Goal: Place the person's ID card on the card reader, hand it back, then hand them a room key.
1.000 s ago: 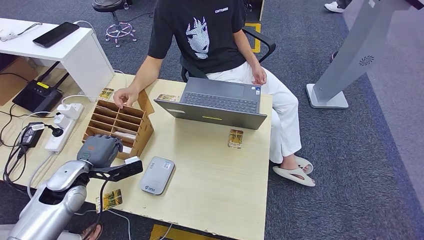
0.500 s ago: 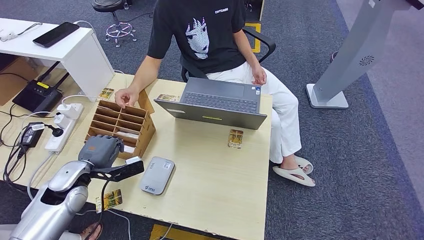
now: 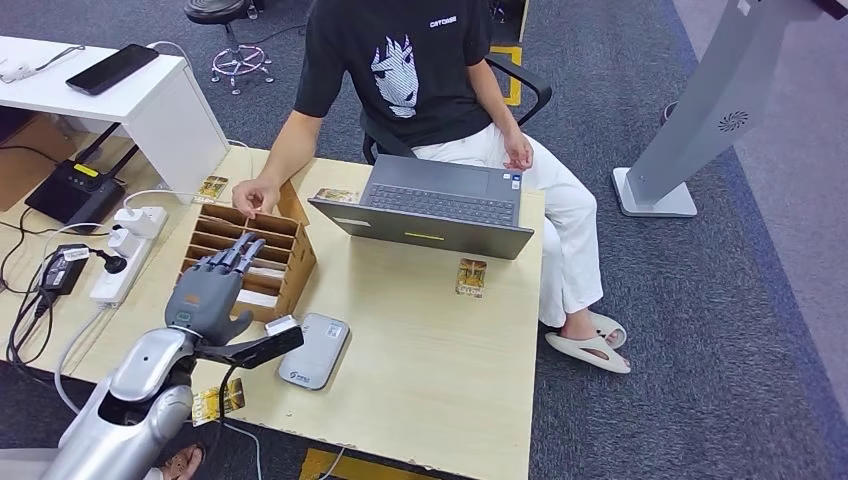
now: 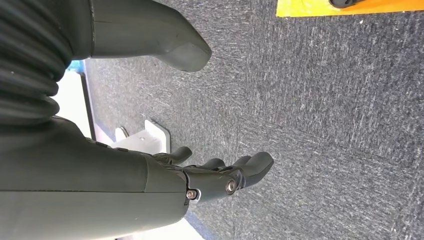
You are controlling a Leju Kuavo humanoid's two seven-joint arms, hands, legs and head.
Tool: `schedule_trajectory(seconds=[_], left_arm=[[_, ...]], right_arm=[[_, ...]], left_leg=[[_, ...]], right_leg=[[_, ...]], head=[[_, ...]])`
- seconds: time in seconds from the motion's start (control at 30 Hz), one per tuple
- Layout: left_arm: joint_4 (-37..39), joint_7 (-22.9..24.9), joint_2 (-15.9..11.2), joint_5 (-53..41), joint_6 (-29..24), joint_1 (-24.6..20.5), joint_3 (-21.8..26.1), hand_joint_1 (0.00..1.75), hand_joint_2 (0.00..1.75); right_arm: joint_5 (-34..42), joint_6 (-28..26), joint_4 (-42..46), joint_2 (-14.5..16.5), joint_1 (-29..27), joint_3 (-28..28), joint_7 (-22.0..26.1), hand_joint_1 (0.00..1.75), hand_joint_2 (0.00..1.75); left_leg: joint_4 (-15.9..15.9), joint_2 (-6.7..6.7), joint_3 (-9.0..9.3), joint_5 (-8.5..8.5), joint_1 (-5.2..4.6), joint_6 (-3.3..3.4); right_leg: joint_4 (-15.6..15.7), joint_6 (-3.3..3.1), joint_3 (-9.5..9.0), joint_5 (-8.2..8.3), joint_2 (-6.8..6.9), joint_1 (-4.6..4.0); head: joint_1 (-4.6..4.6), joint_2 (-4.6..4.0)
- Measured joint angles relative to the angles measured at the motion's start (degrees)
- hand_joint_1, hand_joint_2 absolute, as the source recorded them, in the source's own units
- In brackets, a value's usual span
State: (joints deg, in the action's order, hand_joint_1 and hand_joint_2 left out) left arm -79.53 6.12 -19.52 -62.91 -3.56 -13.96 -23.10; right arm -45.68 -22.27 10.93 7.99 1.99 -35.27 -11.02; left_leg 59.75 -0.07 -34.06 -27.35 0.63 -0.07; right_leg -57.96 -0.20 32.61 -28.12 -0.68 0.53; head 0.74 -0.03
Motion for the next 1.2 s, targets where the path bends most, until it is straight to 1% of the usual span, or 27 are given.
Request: schedule_trajectory(seconds=[0.1, 0.27, 0.4, 0.57, 0.7, 0.97, 1.2], left_arm=[[-0.72, 0.04, 0.72, -0.48, -0.05, 0.41, 0.69, 0.00, 0.00], [-1.30, -0.01, 1.57, -0.73, -0.07, 0.68, 1.46, 0.00, 0.00], [-1.98, -0.17, 1.50, -1.49, 0.16, 0.84, 1.91, 0.00, 1.75], [-2.46, 0.24, -0.11, -2.36, 1.63, 1.00, 3.09, 0.00, 1.75], [-2.83, 1.43, -1.18, -3.63, 1.44, 1.22, 4.54, 0.00, 1.75], [-2.87, 3.85, -1.44, -6.74, 0.89, 1.17, 7.07, 0.00, 1.75], [-2.87, 4.03, -1.46, -7.02, 0.63, 1.17, 8.83, 0.00, 1.75]], right_arm=[[-0.19, 0.00, 0.00, 0.04, 0.00, -0.33, 0.05, 0.00, 1.75], [-0.54, 0.00, 0.00, 0.05, 0.00, -0.93, 0.03, 0.00, 1.75], [-0.75, 0.00, 0.00, 0.07, -0.01, -1.31, 0.03, 0.00, 1.75], [-1.02, 0.00, 0.00, 0.07, -0.03, -1.69, 0.03, 0.00, 1.75], [-1.21, 0.00, 0.00, 0.07, -0.05, -2.02, 0.02, 0.00, 1.75], [-1.94, 0.00, 0.00, 0.08, -0.05, -2.63, -0.13, 0.00, 1.75], [-2.20, 0.00, 0.00, 0.09, -0.04, -2.74, -0.21, 0.00, 1.75]], left_leg=[[0.00, -0.01, 0.00, 0.00, 0.00, 0.00], [0.00, -0.01, 0.00, 0.00, 0.00, 0.00], [0.00, -0.01, -0.01, 0.00, 0.00, 0.00], [0.00, 0.00, -0.01, 0.00, 0.00, 0.00], [-0.01, -0.01, 0.00, 0.00, 0.01, 0.00], [0.00, -0.01, -0.01, 0.01, 0.00, 0.00], [0.00, -0.01, -0.01, 0.00, 0.00, 0.00]], right_leg=[[0.00, 0.00, 0.00, 0.00, 0.01, 0.00], [0.00, 0.00, 0.00, 0.00, 0.01, 0.00], [0.00, 0.00, -0.01, 0.00, 0.01, 0.00], [0.00, 0.00, 0.00, 0.00, 0.00, 0.00], [0.00, 0.00, 0.00, 0.00, 0.01, 0.00], [0.00, 0.00, -0.01, 0.00, 0.01, 0.00], [0.00, 0.00, 0.00, 0.00, 0.01, 0.00]], head=[[0.00, -0.01], [0.00, 0.00], [0.00, 0.00], [0.00, 0.00], [0.00, 0.00], [0.01, -0.01], [0.00, 0.00]])
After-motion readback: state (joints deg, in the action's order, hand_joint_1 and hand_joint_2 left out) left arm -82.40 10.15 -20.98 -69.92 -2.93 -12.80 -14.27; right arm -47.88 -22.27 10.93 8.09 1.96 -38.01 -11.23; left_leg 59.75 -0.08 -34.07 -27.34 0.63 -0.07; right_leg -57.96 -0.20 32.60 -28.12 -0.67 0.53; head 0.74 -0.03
